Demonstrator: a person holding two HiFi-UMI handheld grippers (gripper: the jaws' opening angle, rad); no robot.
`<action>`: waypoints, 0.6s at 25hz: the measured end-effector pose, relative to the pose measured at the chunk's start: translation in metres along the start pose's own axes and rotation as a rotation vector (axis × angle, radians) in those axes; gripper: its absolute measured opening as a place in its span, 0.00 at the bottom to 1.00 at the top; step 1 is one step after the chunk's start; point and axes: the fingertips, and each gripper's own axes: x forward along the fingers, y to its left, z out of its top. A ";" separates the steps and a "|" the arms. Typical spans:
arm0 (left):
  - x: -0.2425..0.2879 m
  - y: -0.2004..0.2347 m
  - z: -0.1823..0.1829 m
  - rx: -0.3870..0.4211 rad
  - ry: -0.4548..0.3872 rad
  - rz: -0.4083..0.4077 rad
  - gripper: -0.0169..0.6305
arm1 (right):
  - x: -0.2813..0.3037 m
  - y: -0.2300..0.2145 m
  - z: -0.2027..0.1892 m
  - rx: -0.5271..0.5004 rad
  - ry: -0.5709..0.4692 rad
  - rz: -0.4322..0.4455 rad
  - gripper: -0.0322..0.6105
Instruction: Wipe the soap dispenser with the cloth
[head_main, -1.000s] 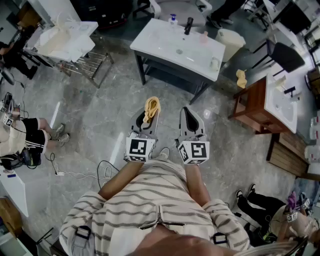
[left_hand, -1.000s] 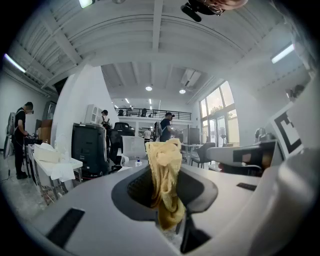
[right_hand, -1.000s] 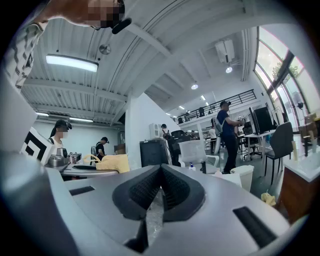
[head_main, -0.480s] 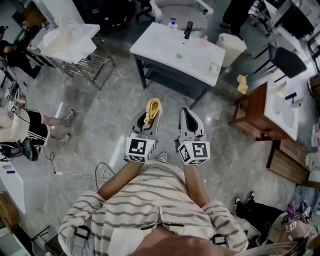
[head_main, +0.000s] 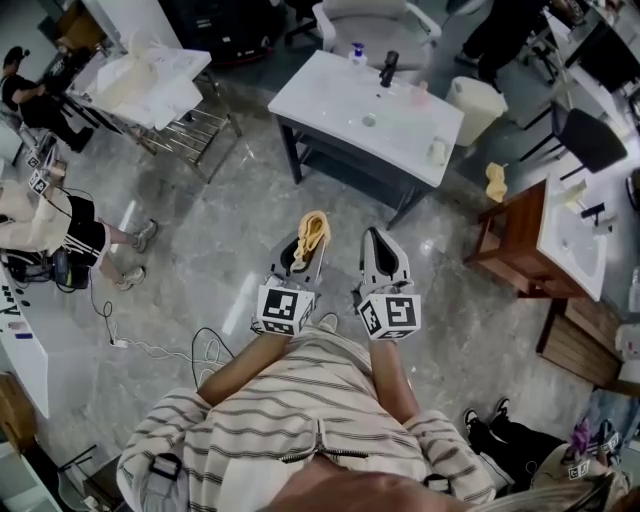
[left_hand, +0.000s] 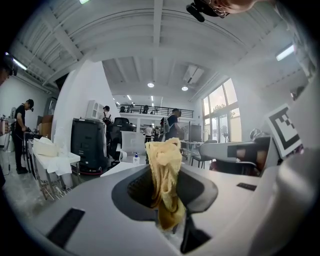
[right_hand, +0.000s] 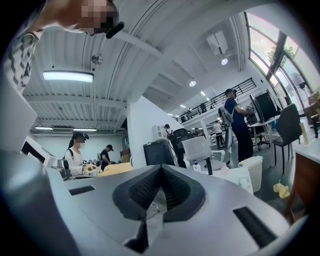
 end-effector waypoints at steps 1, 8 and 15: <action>0.006 0.003 -0.002 -0.005 0.005 -0.003 0.18 | 0.006 -0.002 -0.002 -0.001 0.008 0.000 0.05; 0.066 0.039 -0.004 -0.035 -0.003 -0.016 0.18 | 0.072 -0.023 -0.012 -0.030 0.043 0.011 0.04; 0.157 0.109 0.018 -0.037 -0.010 -0.037 0.18 | 0.180 -0.054 -0.003 -0.042 0.047 -0.010 0.04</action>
